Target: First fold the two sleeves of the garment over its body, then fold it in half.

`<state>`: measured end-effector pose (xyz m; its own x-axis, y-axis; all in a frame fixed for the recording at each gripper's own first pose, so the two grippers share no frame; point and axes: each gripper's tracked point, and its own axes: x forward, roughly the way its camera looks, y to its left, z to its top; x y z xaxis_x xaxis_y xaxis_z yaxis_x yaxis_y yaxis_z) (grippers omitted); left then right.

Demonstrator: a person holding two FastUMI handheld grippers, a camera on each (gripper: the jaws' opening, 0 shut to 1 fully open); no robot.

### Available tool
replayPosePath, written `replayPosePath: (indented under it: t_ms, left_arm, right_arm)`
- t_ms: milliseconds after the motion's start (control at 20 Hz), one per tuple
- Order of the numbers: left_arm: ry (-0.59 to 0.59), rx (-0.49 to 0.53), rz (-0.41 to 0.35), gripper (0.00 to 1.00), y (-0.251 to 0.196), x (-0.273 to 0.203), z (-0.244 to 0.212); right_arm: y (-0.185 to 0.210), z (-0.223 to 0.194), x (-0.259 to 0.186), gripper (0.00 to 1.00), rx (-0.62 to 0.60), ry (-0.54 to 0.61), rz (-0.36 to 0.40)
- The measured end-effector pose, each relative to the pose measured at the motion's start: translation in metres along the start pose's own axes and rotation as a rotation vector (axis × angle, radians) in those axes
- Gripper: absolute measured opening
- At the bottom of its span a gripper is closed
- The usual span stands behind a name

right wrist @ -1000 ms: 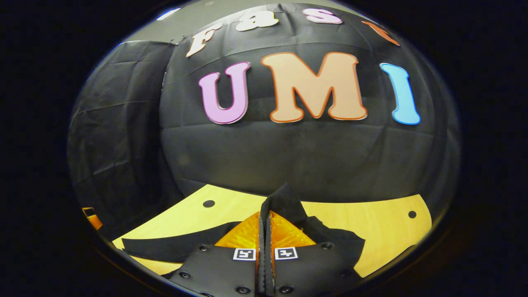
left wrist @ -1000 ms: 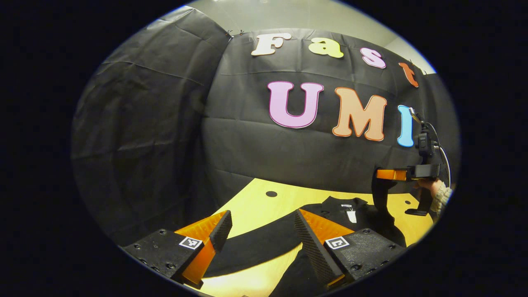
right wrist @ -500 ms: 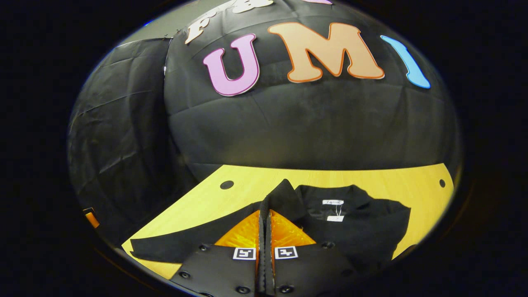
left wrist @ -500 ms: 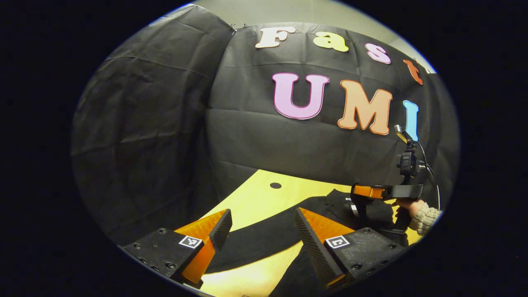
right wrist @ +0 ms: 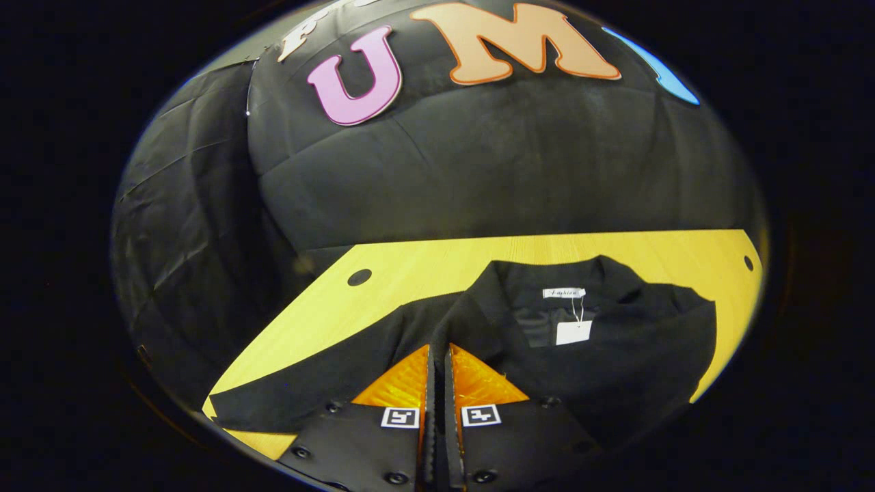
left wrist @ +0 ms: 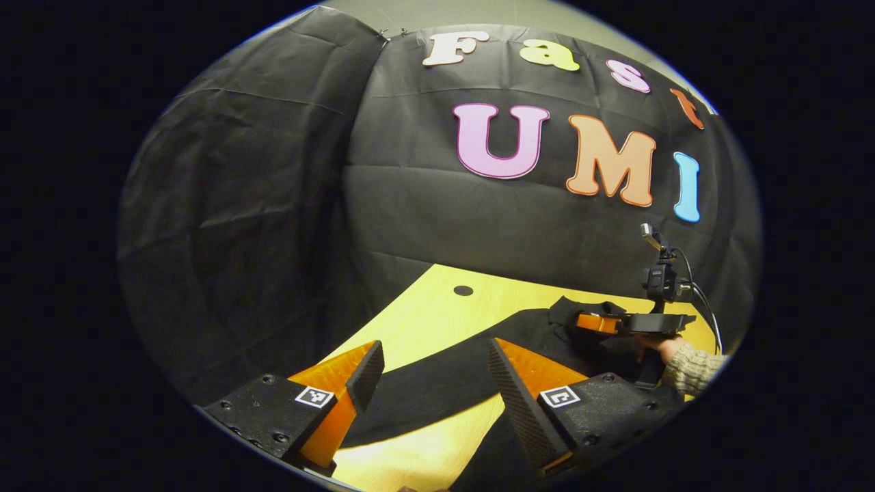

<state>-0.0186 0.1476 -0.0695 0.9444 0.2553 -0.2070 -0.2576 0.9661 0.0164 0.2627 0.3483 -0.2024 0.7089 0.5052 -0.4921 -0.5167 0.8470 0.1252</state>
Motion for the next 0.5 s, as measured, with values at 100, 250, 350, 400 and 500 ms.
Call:
replayPosePath:
  t_ms: [100,250,350,400,500]
  left_arm:
    - [0.000,0.001,0.006,0.94,0.000,0.002,0.001]
    - [0.006,0.004,0.014,0.94,0.001,0.005,-0.003]
    - [0.011,0.003,0.018,0.94,0.003,0.006,-0.003]
    - [0.013,0.001,0.021,0.94,0.004,0.007,-0.004]
    - [0.020,-0.002,0.027,0.94,0.007,0.008,-0.008]
  right_arm:
    - [-0.003,-0.004,0.008,0.15,0.013,0.009,0.009]
    - [-0.005,-0.008,0.020,0.32,0.041,0.026,0.010]
    - [-0.004,-0.006,0.022,0.51,0.065,0.019,0.022]
    - [-0.008,-0.004,0.015,0.67,0.072,0.015,0.013]
    - [-0.006,-0.004,0.021,0.98,0.086,0.016,0.020]
